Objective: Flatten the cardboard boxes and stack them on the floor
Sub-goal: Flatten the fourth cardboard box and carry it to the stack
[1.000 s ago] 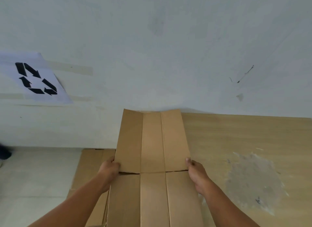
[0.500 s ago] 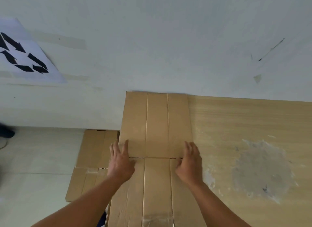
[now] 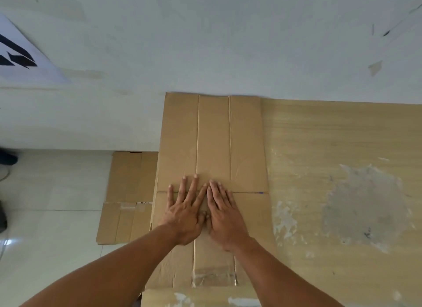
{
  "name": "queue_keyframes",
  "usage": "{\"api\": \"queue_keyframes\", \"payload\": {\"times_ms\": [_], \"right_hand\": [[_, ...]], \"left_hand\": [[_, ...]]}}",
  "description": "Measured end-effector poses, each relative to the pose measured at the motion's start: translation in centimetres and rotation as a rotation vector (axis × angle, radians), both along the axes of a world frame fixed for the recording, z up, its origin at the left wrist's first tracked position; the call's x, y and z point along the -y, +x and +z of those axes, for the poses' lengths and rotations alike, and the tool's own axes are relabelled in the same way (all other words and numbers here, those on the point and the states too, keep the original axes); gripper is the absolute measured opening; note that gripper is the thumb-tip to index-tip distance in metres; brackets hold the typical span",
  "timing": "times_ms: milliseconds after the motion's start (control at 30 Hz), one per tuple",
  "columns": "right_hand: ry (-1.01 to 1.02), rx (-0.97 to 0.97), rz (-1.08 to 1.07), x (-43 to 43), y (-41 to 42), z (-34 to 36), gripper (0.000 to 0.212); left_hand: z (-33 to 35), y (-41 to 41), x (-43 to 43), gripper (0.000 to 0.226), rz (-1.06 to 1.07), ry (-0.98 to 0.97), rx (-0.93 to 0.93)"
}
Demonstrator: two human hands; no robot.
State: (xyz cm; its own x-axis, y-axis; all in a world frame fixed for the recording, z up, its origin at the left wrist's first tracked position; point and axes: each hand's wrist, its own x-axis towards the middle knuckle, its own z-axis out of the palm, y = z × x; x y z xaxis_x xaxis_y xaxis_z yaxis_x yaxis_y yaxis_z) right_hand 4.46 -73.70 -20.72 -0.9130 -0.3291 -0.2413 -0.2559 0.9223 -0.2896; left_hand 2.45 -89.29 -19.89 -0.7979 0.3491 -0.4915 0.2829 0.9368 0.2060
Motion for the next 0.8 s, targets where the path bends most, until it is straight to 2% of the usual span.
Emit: {"api": "queue_keyframes", "payload": {"times_ms": [133, 333, 500, 567, 667, 733, 800], "right_hand": [[0.015, -0.006, -0.021, -1.6, 0.0, 0.0, 0.066], [0.077, 0.042, -0.345, -7.4, 0.2, 0.0, 0.082], [0.056, 0.098, -0.474, -7.5, -0.3, 0.6, 0.097], [0.072, 0.133, -0.537, -7.0, -0.1, 1.3, 0.088], [0.132, 0.125, -0.648, -6.7, 0.0, 2.7, 0.083], [0.138, 0.134, -0.716, -6.2, -0.3, 3.3, 0.086], [0.087, 0.175, -0.827, -6.0, -0.8, 3.7, 0.099]], "left_hand": [[0.2, -0.1, -0.3, 0.067, 0.012, -0.03, 0.025], [0.3, -0.2, -0.3, 0.068, 0.032, -0.037, 0.046], [0.4, -0.4, 1.1, 0.07, 0.091, 0.115, 0.004], [0.4, 0.0, 2.3, 0.071, 0.24, 0.14, -0.05], [1.0, 0.8, 3.0, 0.077, 0.637, 0.237, -0.023], [1.6, 0.8, 3.1, 0.076, 0.851, 0.342, 0.039], [2.2, 0.5, 3.3, 0.069, 0.905, 0.375, 0.043]]}}
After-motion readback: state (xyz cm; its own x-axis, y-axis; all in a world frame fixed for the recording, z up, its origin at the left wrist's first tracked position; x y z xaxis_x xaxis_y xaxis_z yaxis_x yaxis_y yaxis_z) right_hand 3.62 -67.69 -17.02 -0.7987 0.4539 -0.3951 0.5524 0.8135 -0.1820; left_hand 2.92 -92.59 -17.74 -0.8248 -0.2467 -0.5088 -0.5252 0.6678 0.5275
